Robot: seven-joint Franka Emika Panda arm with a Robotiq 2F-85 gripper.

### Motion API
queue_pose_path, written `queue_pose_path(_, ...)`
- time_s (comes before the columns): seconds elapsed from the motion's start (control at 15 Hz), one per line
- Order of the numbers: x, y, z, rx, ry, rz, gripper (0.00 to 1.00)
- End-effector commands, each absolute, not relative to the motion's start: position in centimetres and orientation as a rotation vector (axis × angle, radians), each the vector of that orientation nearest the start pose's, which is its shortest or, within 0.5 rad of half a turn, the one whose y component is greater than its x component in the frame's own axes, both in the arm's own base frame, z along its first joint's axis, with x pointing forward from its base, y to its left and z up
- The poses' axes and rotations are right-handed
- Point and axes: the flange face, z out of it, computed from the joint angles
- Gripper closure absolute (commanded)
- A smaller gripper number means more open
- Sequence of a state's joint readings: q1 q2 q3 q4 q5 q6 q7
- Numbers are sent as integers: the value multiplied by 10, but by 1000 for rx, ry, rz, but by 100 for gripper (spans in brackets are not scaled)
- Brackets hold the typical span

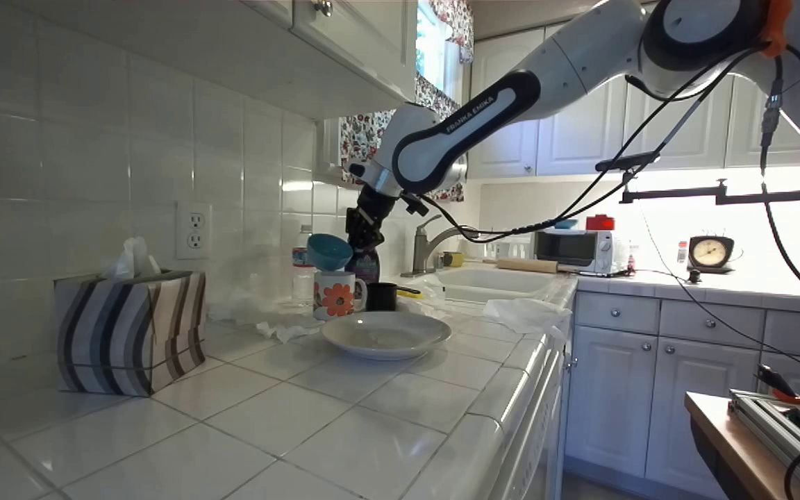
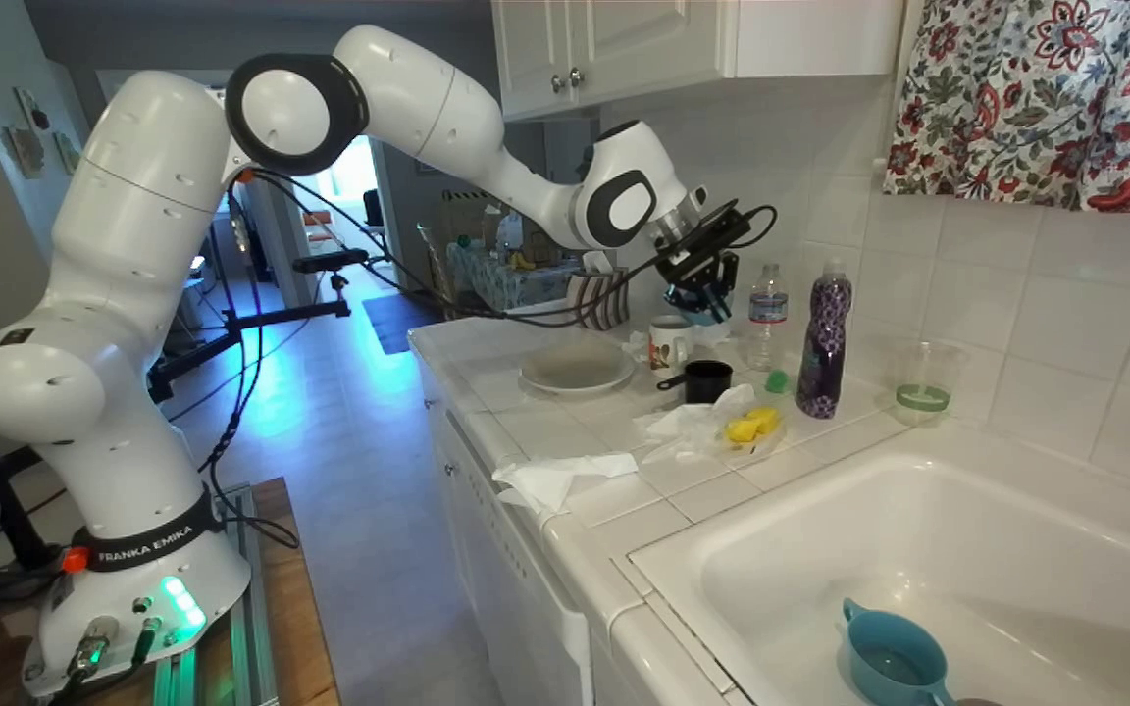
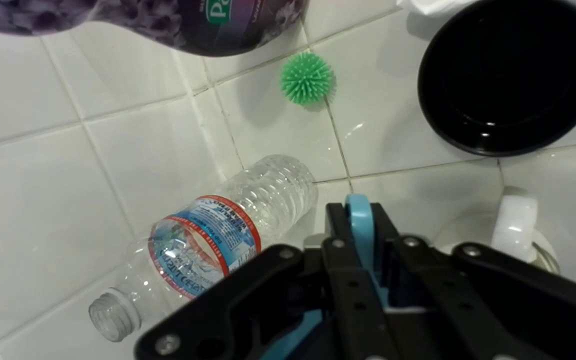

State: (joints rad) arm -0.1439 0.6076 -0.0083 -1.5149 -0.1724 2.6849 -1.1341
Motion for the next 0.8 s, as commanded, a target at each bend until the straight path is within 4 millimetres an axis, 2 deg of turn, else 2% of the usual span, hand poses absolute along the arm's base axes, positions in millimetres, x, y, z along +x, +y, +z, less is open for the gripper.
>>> queue_pose_path(0.0,742,-102,381,-2978,-1890,-712,97)
queue_pose_path(0.73,743,-89,388,-2964,-1978,-750,97)
